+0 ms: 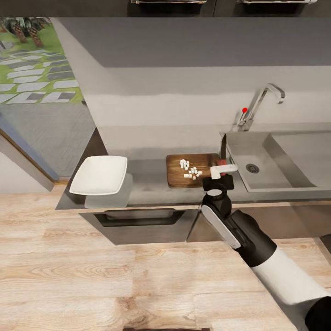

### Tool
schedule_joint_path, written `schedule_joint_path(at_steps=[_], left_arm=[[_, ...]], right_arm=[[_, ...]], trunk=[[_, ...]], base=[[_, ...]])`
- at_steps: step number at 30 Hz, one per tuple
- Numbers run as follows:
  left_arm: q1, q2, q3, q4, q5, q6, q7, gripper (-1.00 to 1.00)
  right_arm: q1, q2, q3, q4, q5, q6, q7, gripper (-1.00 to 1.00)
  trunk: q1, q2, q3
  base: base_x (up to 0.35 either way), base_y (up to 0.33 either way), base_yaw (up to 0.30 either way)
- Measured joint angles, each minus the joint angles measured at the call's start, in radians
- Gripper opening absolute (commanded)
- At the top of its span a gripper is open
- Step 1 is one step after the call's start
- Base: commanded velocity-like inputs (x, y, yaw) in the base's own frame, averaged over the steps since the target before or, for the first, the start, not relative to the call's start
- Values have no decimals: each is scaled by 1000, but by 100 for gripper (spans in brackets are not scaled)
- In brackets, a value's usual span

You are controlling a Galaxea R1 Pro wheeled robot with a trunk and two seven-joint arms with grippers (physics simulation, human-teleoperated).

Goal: In the kitchen, take the Vidalia onion out of the sink, dice it on the chopping board with the paring knife, put the diced onion into the bowl on the countertop, then place both the paring knife and the chopping board into the sink.

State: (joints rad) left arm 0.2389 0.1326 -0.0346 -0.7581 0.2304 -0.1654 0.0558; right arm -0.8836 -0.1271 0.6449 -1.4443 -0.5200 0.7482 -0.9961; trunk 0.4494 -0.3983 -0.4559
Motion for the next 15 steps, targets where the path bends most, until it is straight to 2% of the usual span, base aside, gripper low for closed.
schedule_joint_path(at_steps=[3, 5, 6, 7, 9, 13, 15], left_arm=[[0, 0, 0, 0, 0, 0, 0, 100], [0, -1, 0, 1, 1, 0, 0, 100], [0, -2, 0, 1, 1, 0, 0, 100], [0, -4, 0, 2, 1, 0, 0, 100], [0, -5, 0, 2, 0, 0, 0, 100], [0, -6, 0, 2, 1, 0, 0, 100], [0, -6, 0, 3, 1, 0, 0, 100]], right_arm=[[0, -49, -27, -21, -22, -1, 119, -100], [0, -82, -132, -26, -28, 2, 248, -100], [0, -89, -187, -27, -30, 2, 304, -100], [0, -93, -224, -28, -32, 2, 346, -100], [0, -108, -251, -29, -33, 2, 378, -100], [1, -125, -263, -28, -35, -3, 396, -100], [36, -127, -264, -27, -36, -74, 399, -100]], trunk=[[0, 0, 0], [0, 0, 0], [0, 0, 0], [0, 0, 0], [0, 0, 0], [0, 0, 0], [0, 0, 1]], base=[[0, 0, 0], [0, 0, 0], [0, 0, 0], [0, 0, 0], [0, 0, 0], [0, 0, 0], [0, 0, -6]])
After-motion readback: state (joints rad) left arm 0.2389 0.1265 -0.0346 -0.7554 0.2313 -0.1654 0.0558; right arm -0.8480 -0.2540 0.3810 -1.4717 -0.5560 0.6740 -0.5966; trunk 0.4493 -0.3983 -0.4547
